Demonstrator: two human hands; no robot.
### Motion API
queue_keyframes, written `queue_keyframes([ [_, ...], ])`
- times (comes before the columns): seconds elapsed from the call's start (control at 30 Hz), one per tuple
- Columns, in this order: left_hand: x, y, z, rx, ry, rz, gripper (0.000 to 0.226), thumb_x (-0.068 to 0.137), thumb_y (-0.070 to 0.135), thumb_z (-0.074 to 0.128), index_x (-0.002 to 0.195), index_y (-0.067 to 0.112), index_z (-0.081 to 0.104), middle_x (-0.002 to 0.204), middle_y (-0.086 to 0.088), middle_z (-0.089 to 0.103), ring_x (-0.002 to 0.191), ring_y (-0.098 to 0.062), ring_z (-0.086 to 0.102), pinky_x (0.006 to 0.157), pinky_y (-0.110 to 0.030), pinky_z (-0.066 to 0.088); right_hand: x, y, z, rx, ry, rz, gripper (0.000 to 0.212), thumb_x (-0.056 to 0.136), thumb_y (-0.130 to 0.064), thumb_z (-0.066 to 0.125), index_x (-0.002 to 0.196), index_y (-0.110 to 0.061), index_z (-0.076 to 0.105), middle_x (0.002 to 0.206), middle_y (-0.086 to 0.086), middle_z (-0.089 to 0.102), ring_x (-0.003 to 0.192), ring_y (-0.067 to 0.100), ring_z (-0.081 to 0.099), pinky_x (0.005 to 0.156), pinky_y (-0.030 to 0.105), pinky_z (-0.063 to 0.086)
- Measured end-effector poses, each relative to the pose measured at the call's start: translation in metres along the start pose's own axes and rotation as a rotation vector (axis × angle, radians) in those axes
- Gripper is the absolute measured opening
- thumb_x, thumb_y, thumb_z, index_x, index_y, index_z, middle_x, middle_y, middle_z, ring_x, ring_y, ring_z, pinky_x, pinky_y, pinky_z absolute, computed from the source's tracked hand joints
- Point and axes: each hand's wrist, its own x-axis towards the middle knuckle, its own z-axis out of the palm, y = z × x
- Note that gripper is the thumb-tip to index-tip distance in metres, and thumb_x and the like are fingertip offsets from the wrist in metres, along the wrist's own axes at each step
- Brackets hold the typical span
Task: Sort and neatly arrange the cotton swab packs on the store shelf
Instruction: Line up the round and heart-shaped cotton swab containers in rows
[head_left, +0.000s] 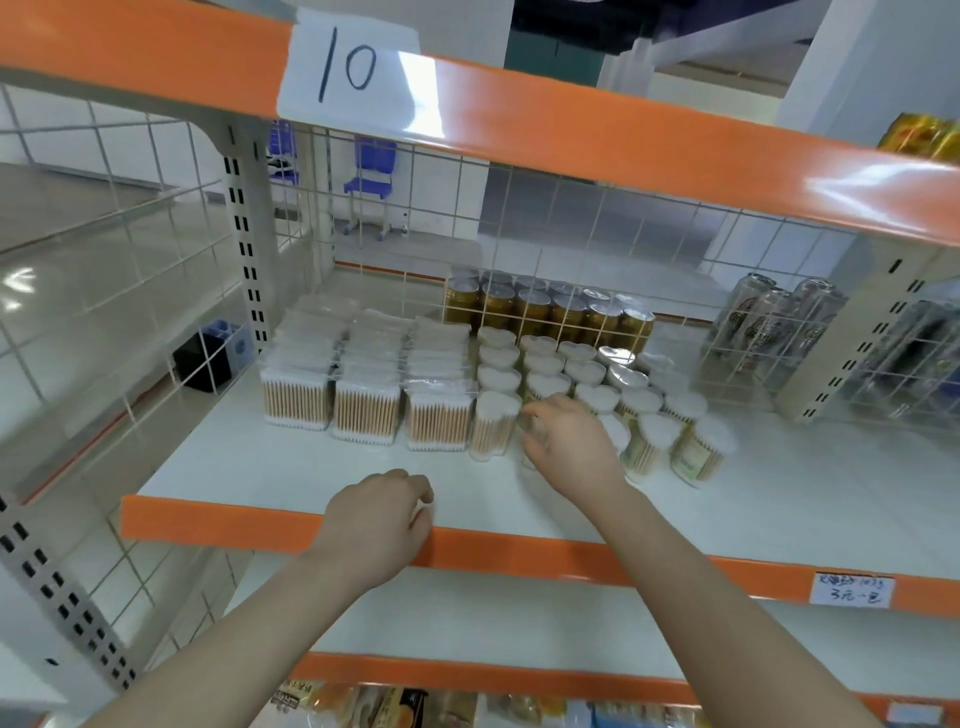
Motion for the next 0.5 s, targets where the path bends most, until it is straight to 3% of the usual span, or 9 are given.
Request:
queue_keyframes([
  [0.3,0.016,-0.011,0.000,0.004,0.000,-0.026,0.028,0.095,0.031,0.037,0.118,0.030,0.052,0.115,0.010,0.054,0.108,-0.012,0.051,0.078,-0.024,0.039,0.040,-0.011,0.019,-0.101,-0.070,-0.008,0.045,0.090,-0.042,0.051,0.124,-0.012,0.053,0.125,0.005,0.051,0.115,0.022,0.045,0.091,0.032,0.038],
  [0.5,0.024,-0.018,0.000,-0.004,-0.018,-0.035,0.028,0.095,0.031,0.038,0.119,0.030,0.052,0.116,0.009,0.054,0.109,-0.012,0.051,0.079,-0.024,0.039,0.048,-0.013,0.029,-0.122,-0.071,0.022,0.048,0.089,-0.050,0.050,0.118,-0.012,0.052,0.121,0.005,0.052,0.111,0.021,0.046,0.087,0.032,0.038],
])
